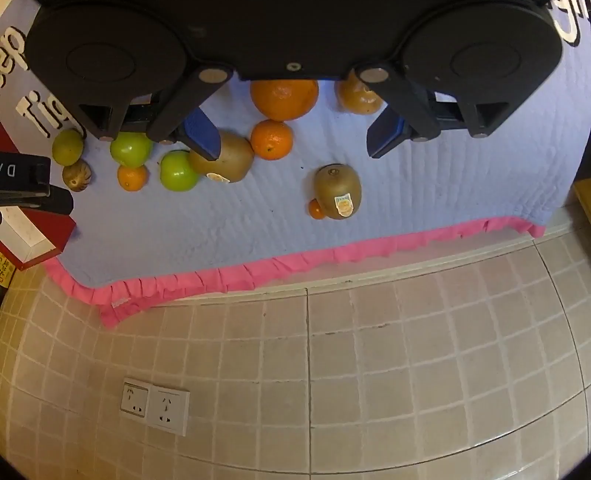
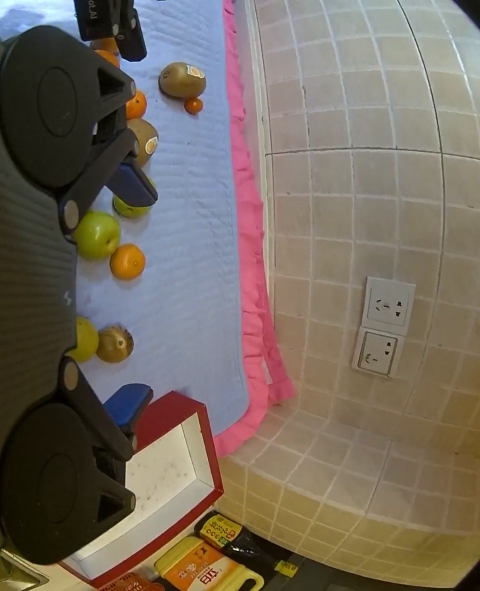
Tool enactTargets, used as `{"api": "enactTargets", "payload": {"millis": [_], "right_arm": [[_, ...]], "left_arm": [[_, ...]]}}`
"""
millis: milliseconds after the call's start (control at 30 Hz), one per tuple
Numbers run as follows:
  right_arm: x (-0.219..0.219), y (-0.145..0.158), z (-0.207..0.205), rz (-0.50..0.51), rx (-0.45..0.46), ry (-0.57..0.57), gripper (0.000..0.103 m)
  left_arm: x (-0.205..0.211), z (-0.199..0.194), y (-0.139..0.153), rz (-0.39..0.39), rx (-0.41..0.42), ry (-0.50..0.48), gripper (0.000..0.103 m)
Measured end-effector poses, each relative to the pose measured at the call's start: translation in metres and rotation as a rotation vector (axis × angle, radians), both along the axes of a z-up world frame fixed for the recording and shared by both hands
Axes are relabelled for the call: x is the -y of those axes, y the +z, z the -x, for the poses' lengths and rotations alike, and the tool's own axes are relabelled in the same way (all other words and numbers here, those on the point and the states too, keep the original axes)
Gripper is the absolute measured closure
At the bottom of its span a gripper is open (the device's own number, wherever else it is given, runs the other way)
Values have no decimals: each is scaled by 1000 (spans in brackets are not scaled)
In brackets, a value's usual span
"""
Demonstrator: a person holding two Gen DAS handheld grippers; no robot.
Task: Organize fruits
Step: 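Move both tools toward the fruit on the blue mat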
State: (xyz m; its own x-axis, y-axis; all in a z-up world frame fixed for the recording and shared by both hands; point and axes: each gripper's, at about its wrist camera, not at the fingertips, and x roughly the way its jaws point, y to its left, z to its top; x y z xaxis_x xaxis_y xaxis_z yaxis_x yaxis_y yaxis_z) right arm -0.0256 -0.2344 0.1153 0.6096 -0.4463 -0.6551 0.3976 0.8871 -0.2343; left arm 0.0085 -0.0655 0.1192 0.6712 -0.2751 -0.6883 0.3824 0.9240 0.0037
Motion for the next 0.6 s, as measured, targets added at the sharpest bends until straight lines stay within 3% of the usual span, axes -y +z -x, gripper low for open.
{"api": "enactTargets", "payload": {"millis": [300,600], "right_arm": [[-8,-10,0,5,2,5,0],[-4,-10,0,-21,-8,3,0]], "left_arm": [[-6,2,4,68,26,-27,1],[-10,2,4,71,40,-13,1]]}}
